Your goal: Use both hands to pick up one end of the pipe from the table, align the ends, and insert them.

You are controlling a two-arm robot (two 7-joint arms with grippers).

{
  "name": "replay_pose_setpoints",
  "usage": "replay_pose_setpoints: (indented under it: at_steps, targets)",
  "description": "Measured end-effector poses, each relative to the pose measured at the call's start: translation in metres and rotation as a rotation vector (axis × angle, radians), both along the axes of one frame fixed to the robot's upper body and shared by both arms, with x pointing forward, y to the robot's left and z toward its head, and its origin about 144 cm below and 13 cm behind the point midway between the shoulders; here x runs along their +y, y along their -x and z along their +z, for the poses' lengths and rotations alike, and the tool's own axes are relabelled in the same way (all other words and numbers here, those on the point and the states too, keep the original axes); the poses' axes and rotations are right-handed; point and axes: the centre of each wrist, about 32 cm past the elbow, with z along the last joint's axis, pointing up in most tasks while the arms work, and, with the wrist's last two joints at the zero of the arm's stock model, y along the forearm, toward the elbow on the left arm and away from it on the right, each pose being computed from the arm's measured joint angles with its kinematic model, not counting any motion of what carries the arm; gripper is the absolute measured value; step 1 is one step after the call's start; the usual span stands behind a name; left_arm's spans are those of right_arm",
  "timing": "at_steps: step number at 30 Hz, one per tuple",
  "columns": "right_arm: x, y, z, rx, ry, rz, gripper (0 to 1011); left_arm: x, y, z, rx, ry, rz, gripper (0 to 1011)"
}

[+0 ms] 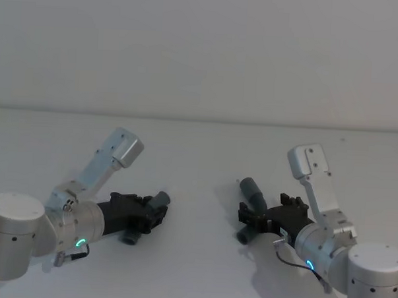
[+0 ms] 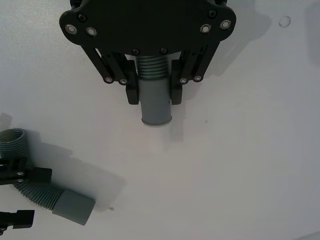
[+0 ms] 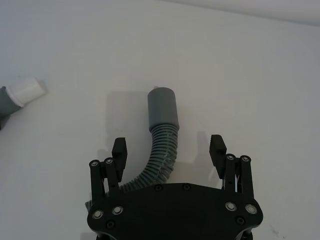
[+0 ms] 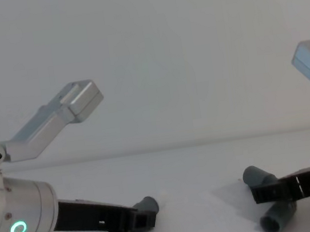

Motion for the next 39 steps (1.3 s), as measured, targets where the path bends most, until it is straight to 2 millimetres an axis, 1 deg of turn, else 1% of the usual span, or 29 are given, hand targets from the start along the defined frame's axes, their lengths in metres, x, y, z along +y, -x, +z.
replay_pose_setpoints:
  at_steps: [12, 14, 16, 17, 18, 19, 20, 22, 24, 25, 26, 27, 29, 30, 32, 35, 37, 39]
  targets:
    - [0.0036, -0.0034, 0.0017, 0.025, 0.007, -0.020, 1000, 0.0000, 0.0000, 0.0000, 0.000, 0.000, 0.000, 357]
    - [0.0042, -0.0039, 0.0018, 0.029, 0.007, -0.024, 991, 0.0000, 0.0000, 0.0000, 0.000, 0.000, 0.000, 357]
    - [0.0046, -0.0044, 0.0021, 0.032, 0.008, -0.026, 946, 0.0000, 0.0000, 0.0000, 0.000, 0.000, 0.000, 357]
    - [0.0047, -0.0046, 0.0021, 0.033, 0.008, -0.027, 946, 0.0000, 0.0000, 0.0000, 0.000, 0.000, 0.000, 357]
    - [0.0049, -0.0046, 0.0022, 0.034, 0.008, -0.027, 914, 0.0000, 0.0000, 0.0000, 0.000, 0.000, 0.000, 357]
    - [0.0050, -0.0048, 0.0022, 0.035, 0.008, -0.028, 906, 0.0000, 0.0000, 0.0000, 0.000, 0.000, 0.000, 357]
    - [0.0050, -0.0048, 0.0022, 0.035, 0.008, -0.029, 842, 0.0000, 0.0000, 0.0000, 0.000, 0.000, 0.000, 357]
    - [0.0053, -0.0052, 0.0023, 0.038, 0.008, -0.030, 808, 0.0000, 0.0000, 0.0000, 0.000, 0.000, 0.000, 357]
    - [0.0055, -0.0055, 0.0025, 0.039, 0.008, -0.031, 732, 0.0000, 0.0000, 0.0000, 0.000, 0.000, 0.000, 357]
    - [0.0056, -0.0055, 0.0025, 0.040, 0.008, -0.032, 722, 0.0000, 0.0000, 0.0000, 0.000, 0.000, 0.000, 357]
    - [0.0057, -0.0056, 0.0026, 0.040, 0.008, -0.032, 690, 0.0000, 0.0000, 0.0000, 0.000, 0.000, 0.000, 357]
    - [0.0058, -0.0057, 0.0026, 0.041, 0.009, -0.032, 637, 0.0000, 0.0000, 0.0000, 0.000, 0.000, 0.000, 357]
    - [0.0059, -0.0058, 0.0026, 0.042, 0.009, -0.033, 595, 0.0000, 0.0000, 0.0000, 0.000, 0.000, 0.000, 357]
    - [0.0060, -0.0059, 0.0027, 0.043, 0.009, -0.033, 536, 0.0000, 0.0000, 0.0000, 0.000, 0.000, 0.000, 357]
    - [0.0062, -0.0060, 0.0027, 0.044, 0.009, -0.034, 495, 0.0000, 0.0000, 0.0000, 0.000, 0.000, 0.000, 357]
    - [0.0063, -0.0061, 0.0028, 0.045, 0.009, -0.035, 368, 0.0000, 0.0000, 0.0000, 0.000, 0.000, 0.000, 357]
    - [0.0063, -0.0061, 0.0028, 0.045, 0.009, -0.035, 301, 0.0000, 0.0000, 0.0000, 0.000, 0.000, 0.000, 357]
    - [0.0063, -0.0062, 0.0028, 0.045, 0.009, -0.035, 259, 0.0000, 0.0000, 0.0000, 0.000, 0.000, 0.000, 357]
